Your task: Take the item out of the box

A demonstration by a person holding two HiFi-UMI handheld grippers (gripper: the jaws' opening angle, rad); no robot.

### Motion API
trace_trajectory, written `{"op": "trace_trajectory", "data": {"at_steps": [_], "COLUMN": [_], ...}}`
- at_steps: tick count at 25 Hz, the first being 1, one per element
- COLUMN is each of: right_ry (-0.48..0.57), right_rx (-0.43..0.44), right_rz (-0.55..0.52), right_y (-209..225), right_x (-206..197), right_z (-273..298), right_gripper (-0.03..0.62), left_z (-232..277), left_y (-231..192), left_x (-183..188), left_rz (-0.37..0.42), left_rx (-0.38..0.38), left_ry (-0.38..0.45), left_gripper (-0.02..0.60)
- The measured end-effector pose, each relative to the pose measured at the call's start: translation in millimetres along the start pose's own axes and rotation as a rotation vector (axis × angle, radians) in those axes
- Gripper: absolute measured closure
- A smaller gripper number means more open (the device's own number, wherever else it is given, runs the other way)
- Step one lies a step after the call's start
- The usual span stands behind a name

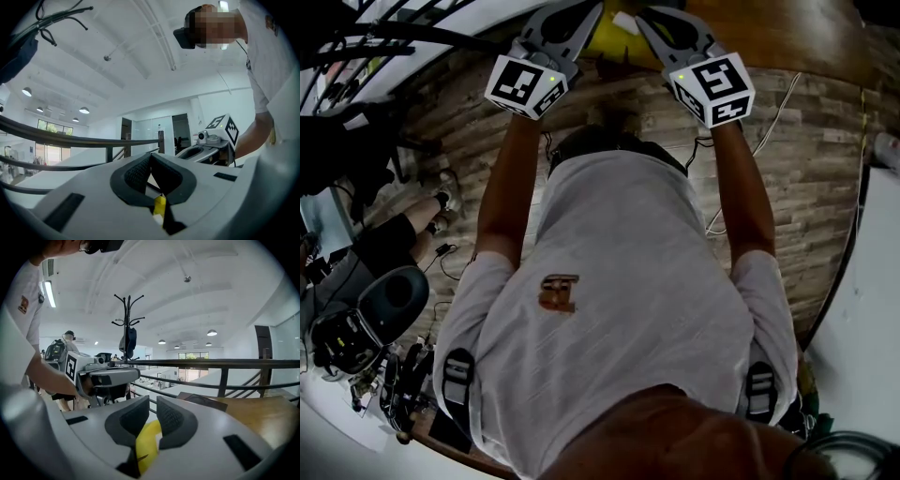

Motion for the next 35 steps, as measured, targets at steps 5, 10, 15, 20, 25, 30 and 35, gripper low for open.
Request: {"op": "trace_trajectory", "data": {"at_steps": [5,10,15,20,25,30,35], "right_ry": [-0.041,-0.108,-0.185,-0.279,-0.418,-0.524,-0.610], "right_rx": [-0.005,-0.009,-0.002,-0.001,0.007,0.000,-0.006], "right_rz": [-0.011,-0.046,-0.060,-0.088,-0.111,-0.162,-0.176], "right_y": [-5,-10,-9,-8,-7,-5,4], "right_x": [-9,-19,-37,-63,-90,-112,-133], "right_z": [16,38,61,83,96,103,114], "right_gripper": [0.557,0.556,0.448,0.396,0.368,0.359,0.355], "left_z": [-3,-8,-9,-10,-7,-6,-4], "left_y": [-11,-21,-36,-51,-60,-67,-74], "left_x": [-7,-14,-21,-26,-29,-31,-40], "left_rz": [-0.013,-0.032,-0.041,-0.054,-0.063,-0.071,-0.084], "left_rx": [-0.021,-0.044,-0.058,-0.063,-0.073,-0.080,-0.080], "left_ry": [-0.007,-0.016,-0.017,-0.012,-0.008,-0.002,-0.012], "left_gripper": [0.561,0.561,0.561,0.561,0.561,0.561,0.561]}}
Point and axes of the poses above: the fingertips, and each gripper's own axes: z forward along the fingers, y to its right, x out of its top, the point moved 1 cm from there along -z, backward along the fingers, and after that the axes turned 11 degrees about -x, right-handed, at the moved point
